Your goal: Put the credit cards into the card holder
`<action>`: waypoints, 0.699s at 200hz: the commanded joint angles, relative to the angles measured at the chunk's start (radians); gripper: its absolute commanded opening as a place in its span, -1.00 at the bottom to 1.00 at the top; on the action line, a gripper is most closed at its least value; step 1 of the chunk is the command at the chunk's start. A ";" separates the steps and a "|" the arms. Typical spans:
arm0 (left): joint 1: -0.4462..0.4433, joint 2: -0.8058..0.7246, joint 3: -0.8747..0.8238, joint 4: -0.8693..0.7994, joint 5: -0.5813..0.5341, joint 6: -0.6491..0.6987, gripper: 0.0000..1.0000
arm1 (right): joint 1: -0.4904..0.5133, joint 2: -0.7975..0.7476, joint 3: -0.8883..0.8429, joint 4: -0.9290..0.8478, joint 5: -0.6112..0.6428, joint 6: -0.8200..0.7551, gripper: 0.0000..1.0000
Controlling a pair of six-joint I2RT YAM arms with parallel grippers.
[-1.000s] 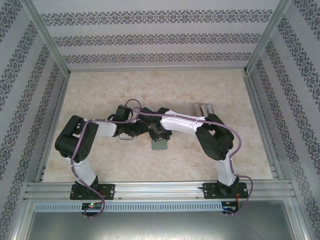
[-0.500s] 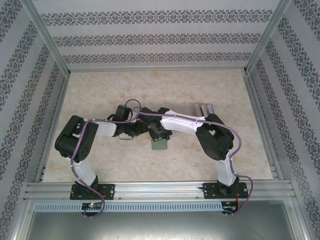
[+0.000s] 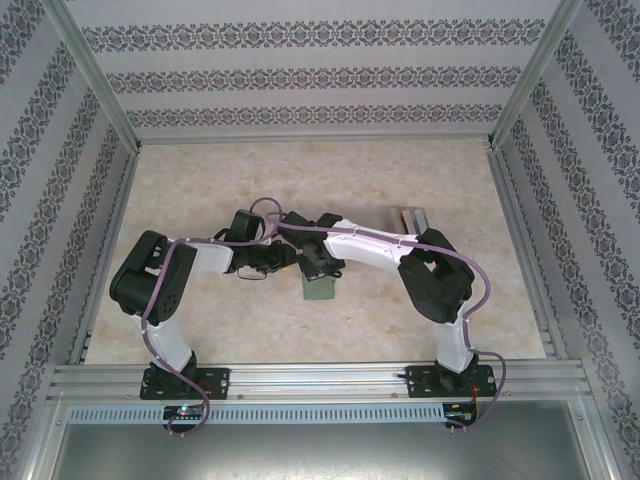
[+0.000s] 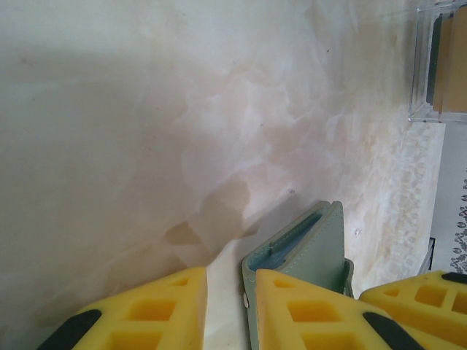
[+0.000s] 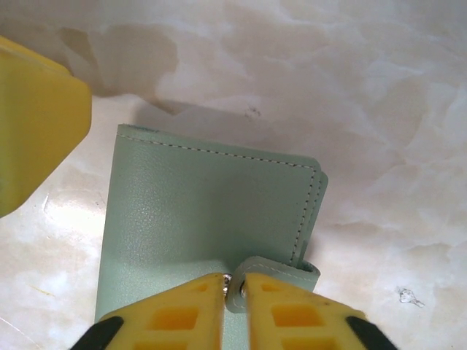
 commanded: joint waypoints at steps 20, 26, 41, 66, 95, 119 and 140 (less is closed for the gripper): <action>0.026 0.046 -0.011 -0.044 -0.071 0.028 -0.50 | -0.004 0.004 -0.006 -0.015 0.000 -0.008 -0.42; 0.026 0.047 -0.012 -0.044 -0.070 0.029 -0.50 | -0.005 0.007 -0.006 -0.015 0.000 -0.008 -0.42; 0.028 0.046 -0.012 -0.045 -0.070 0.030 -0.51 | -0.006 0.015 -0.002 -0.016 -0.002 -0.008 -0.42; 0.027 0.046 -0.012 -0.044 -0.070 0.030 -0.50 | -0.003 0.023 0.002 -0.011 -0.021 -0.004 -0.41; 0.027 0.047 -0.010 -0.046 -0.069 0.030 -0.50 | 0.002 0.033 0.002 -0.011 -0.024 0.002 -0.41; 0.027 0.046 -0.009 -0.046 -0.069 0.031 -0.50 | 0.002 0.035 -0.005 -0.008 -0.020 0.005 -0.44; 0.026 0.046 -0.009 -0.048 -0.067 0.031 -0.51 | 0.002 0.038 -0.006 -0.010 -0.014 0.004 -0.52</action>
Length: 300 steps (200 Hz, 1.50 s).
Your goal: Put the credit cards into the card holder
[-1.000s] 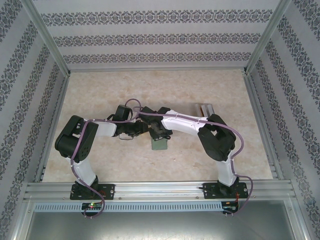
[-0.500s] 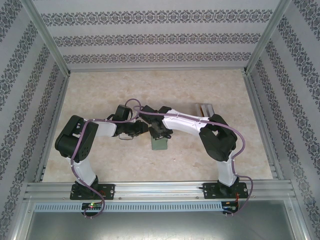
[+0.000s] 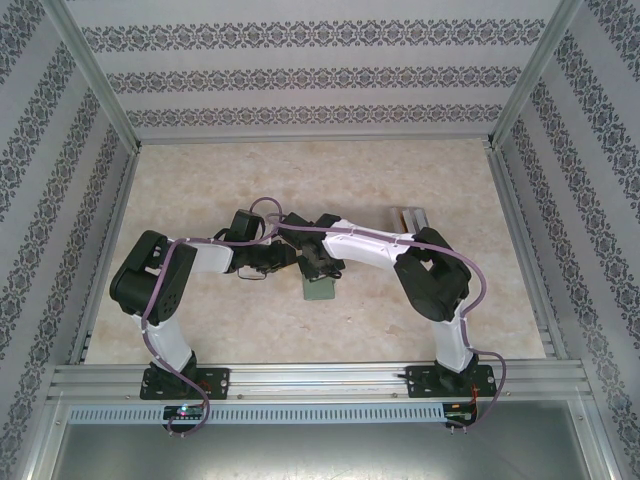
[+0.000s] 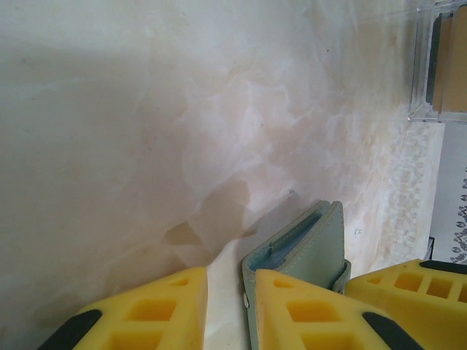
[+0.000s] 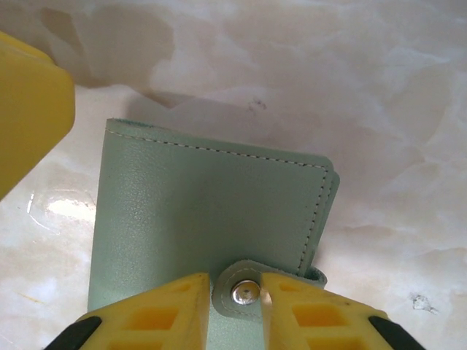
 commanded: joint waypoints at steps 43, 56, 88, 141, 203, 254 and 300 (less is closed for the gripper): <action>0.026 0.042 -0.010 -0.051 -0.072 0.034 -0.52 | 0.001 0.017 -0.007 -0.014 0.010 0.009 -0.63; 0.025 0.043 -0.010 -0.051 -0.070 0.034 -0.52 | 0.001 0.018 -0.005 -0.016 0.010 0.007 -0.63; 0.026 0.041 -0.009 -0.053 -0.070 0.033 -0.52 | 0.003 0.026 -0.003 -0.023 0.011 0.012 -0.43; 0.026 0.043 -0.008 -0.053 -0.068 0.033 -0.54 | 0.006 0.037 -0.015 -0.017 0.009 0.033 -0.42; 0.026 0.041 -0.008 -0.054 -0.070 0.033 -0.58 | 0.015 0.007 -0.003 -0.001 0.039 0.032 -0.69; 0.026 0.035 -0.011 -0.055 -0.072 0.035 -0.58 | 0.015 -0.008 0.000 -0.011 0.060 0.030 -0.94; 0.026 0.035 -0.010 -0.056 -0.072 0.033 -0.58 | 0.018 -0.083 -0.017 -0.013 0.089 0.041 -0.55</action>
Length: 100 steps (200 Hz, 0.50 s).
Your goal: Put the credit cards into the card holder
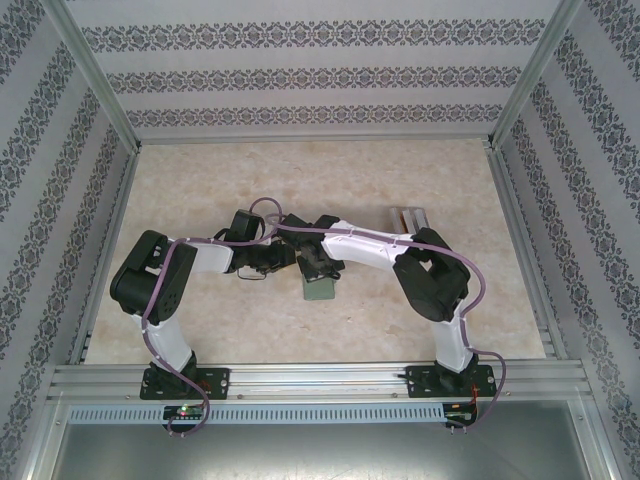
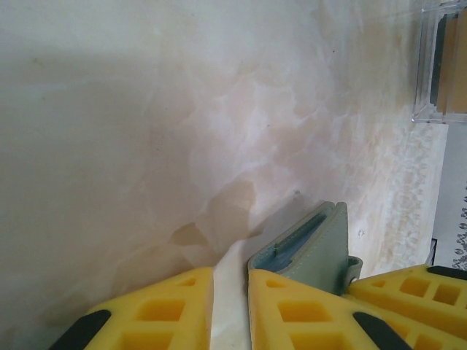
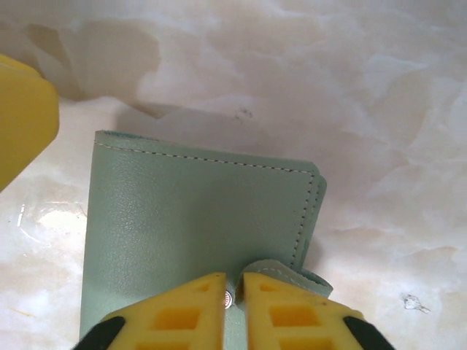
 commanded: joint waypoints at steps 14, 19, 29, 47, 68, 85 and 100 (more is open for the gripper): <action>0.026 0.033 -0.010 -0.054 -0.070 0.034 -0.58 | 0.010 -0.077 -0.021 -0.013 0.051 0.022 -0.50; 0.025 0.034 -0.011 -0.053 -0.070 0.034 -0.58 | 0.010 -0.074 -0.023 -0.010 0.051 0.026 -0.47; 0.025 0.033 -0.010 -0.054 -0.070 0.034 -0.58 | 0.008 -0.063 -0.024 -0.009 0.050 0.030 -0.41; 0.024 0.035 -0.011 -0.054 -0.070 0.033 -0.58 | 0.008 -0.039 -0.025 -0.002 0.037 0.039 -0.36; 0.025 0.036 -0.011 -0.053 -0.069 0.035 -0.58 | 0.008 -0.022 -0.036 0.019 0.012 0.051 -0.35; 0.025 0.036 -0.010 -0.054 -0.069 0.035 -0.58 | 0.008 -0.008 -0.040 0.033 -0.009 0.061 -0.36; 0.025 0.036 -0.010 -0.053 -0.069 0.034 -0.58 | 0.008 0.005 -0.041 0.038 -0.018 0.063 -0.36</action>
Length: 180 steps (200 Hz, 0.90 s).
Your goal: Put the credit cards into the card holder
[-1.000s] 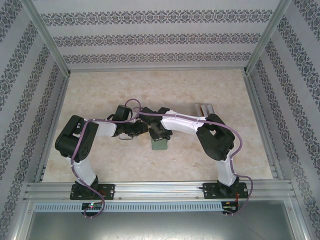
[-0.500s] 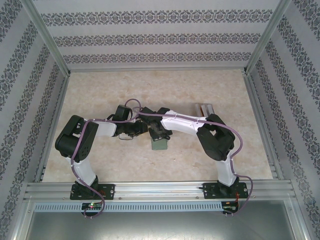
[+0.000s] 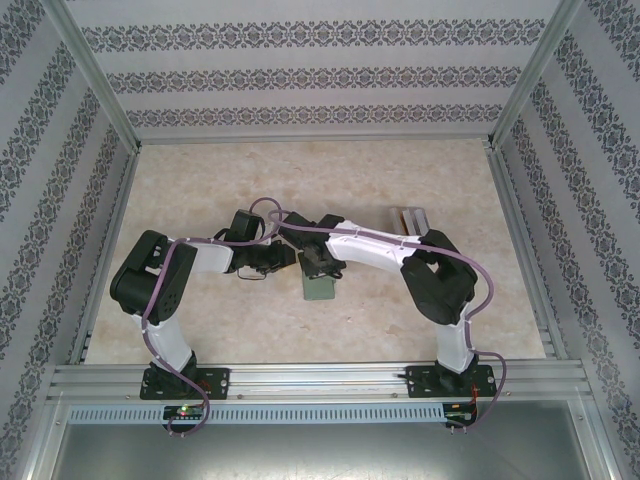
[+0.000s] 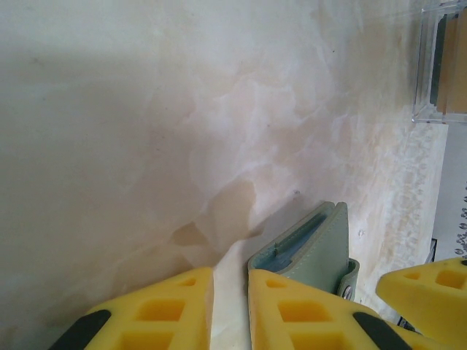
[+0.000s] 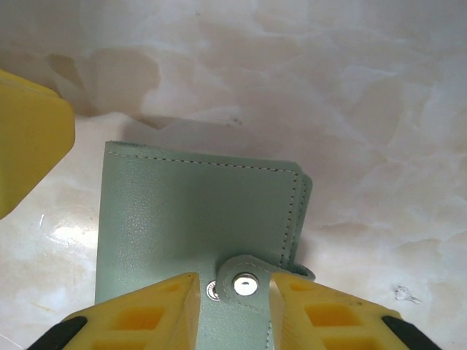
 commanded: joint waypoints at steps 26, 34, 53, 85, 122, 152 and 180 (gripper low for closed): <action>0.025 0.034 -0.011 -0.054 -0.069 0.034 -0.58 | 0.007 0.062 -0.011 0.010 -0.020 0.030 -0.38; 0.025 0.033 -0.010 -0.056 -0.068 0.034 -0.58 | 0.005 0.068 -0.010 0.010 -0.023 0.031 -0.40; 0.024 0.031 -0.011 -0.056 -0.069 0.033 -0.58 | 0.007 0.078 -0.010 0.006 -0.022 0.037 -0.50; 0.025 0.031 -0.010 -0.056 -0.067 0.033 -0.58 | 0.008 0.068 -0.012 -0.006 -0.007 0.039 -0.65; 0.025 0.030 -0.011 -0.056 -0.067 0.035 -0.59 | 0.007 0.027 -0.009 -0.007 -0.007 0.029 -0.65; 0.025 0.028 -0.011 -0.058 -0.067 0.034 -0.59 | 0.001 0.010 -0.007 0.001 -0.031 0.024 -0.53; 0.025 0.028 -0.010 -0.059 -0.067 0.034 -0.59 | 0.001 0.004 -0.010 0.005 -0.037 0.024 -0.54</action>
